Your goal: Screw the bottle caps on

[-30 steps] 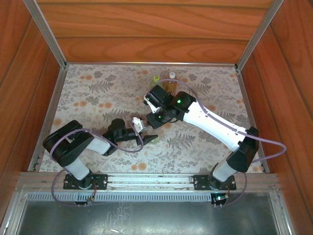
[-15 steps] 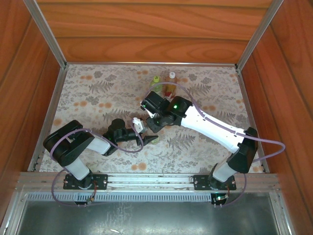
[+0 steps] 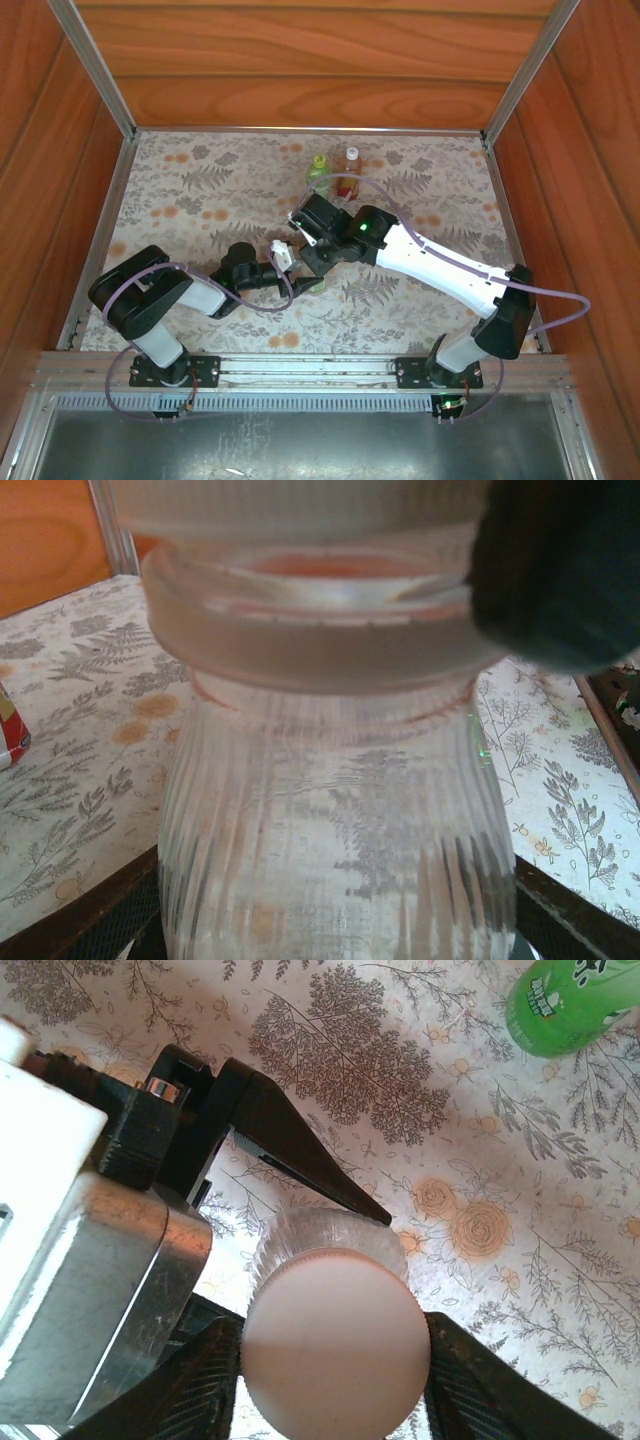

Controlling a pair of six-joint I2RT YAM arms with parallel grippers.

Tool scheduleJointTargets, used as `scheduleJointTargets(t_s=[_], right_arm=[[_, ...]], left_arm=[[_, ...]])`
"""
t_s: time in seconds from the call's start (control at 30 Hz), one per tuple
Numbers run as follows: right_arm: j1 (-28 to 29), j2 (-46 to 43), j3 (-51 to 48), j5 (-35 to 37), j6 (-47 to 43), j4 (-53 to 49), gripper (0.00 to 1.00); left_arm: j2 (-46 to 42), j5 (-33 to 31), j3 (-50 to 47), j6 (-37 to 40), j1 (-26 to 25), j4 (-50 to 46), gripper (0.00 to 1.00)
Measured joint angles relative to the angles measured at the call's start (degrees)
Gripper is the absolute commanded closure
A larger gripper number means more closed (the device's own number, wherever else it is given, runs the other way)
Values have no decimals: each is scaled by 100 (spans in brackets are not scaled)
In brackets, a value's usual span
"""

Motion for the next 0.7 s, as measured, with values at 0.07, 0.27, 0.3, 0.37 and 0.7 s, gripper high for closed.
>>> scheduleJointTargets(t_s=[0.07, 0.27, 0.3, 0.37, 0.7], right_arm=[[2, 0, -2, 48, 11, -9, 34], [-2, -160, -66, 122, 15, -35, 24], [0, -225, -85, 92, 26, -24, 24], [2, -367, -133, 20, 28, 66, 25], [-90, -315, 57, -131, 92, 212, 35]], left_arm=[[0, 2, 0, -13, 0, 2, 30], [0, 28, 4, -59, 33, 2, 30], [0, 31, 4, -68, 33, 2, 30], [0, 31, 7, -74, 33, 2, 30], [0, 33, 11, -118, 76, 0, 30]])
